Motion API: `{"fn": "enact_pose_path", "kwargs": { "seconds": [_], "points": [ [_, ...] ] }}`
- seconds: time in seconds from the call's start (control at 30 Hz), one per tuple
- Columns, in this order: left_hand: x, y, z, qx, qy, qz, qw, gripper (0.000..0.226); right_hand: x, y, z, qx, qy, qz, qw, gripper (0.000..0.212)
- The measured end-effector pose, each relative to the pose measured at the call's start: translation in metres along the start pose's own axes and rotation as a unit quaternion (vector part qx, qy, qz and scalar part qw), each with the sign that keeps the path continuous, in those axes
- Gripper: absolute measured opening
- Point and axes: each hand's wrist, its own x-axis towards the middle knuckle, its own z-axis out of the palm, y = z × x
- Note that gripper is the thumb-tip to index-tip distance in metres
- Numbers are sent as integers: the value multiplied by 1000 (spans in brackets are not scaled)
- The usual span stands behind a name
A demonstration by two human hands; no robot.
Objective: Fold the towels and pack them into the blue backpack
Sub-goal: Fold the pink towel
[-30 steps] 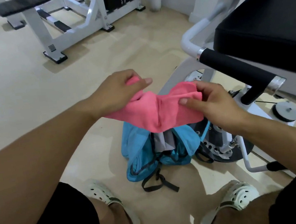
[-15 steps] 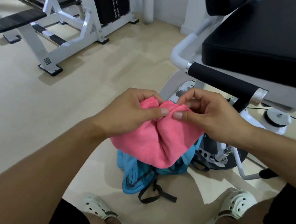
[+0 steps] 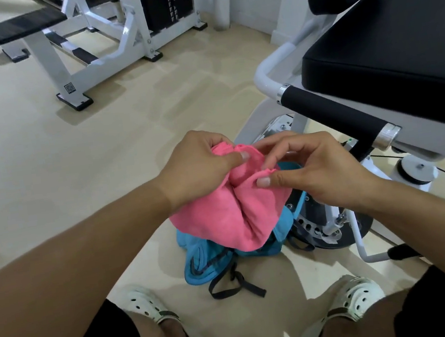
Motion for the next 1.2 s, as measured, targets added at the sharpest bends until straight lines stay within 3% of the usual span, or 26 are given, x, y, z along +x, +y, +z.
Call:
{"fn": "enact_pose_path", "kwargs": {
  "seconds": [0.23, 0.4, 0.53, 0.73, 0.9, 1.0, 1.1, 1.2],
  "points": [
    [4, -4, -1, -1, 17, -49, 999, 35, -5, -5, 5, -136, 76, -18, 988, 18],
    [-3, 2, 0, 4, -73, 4, 997, 28, -2, -3, 4, -153, 76, 21, 985, 14],
    [-4, 1, 0, 6, -88, 47, 995, 18, -1, -3, 2, -165, 77, 27, 983, 14],
    [-3, 1, -4, 9, -148, 55, 987, 18, 1, -1, 1, -162, 57, 30, 985, 20],
    [-4, 1, -9, 4, -180, 50, 982, 18, 3, 3, -2, -123, -58, 104, 985, 15],
    [12, -18, -20, 94, -60, 45, 993, 22, 8, 21, -5, -109, -33, 128, 985, 16],
    [35, -54, -48, 198, 85, -74, 974, 52, 19, 40, -12, -88, 24, 201, 975, 17],
    [40, -85, -71, 209, 152, -198, 946, 59, 27, 58, -21, -119, 82, 253, 957, 18]
  ]
}}
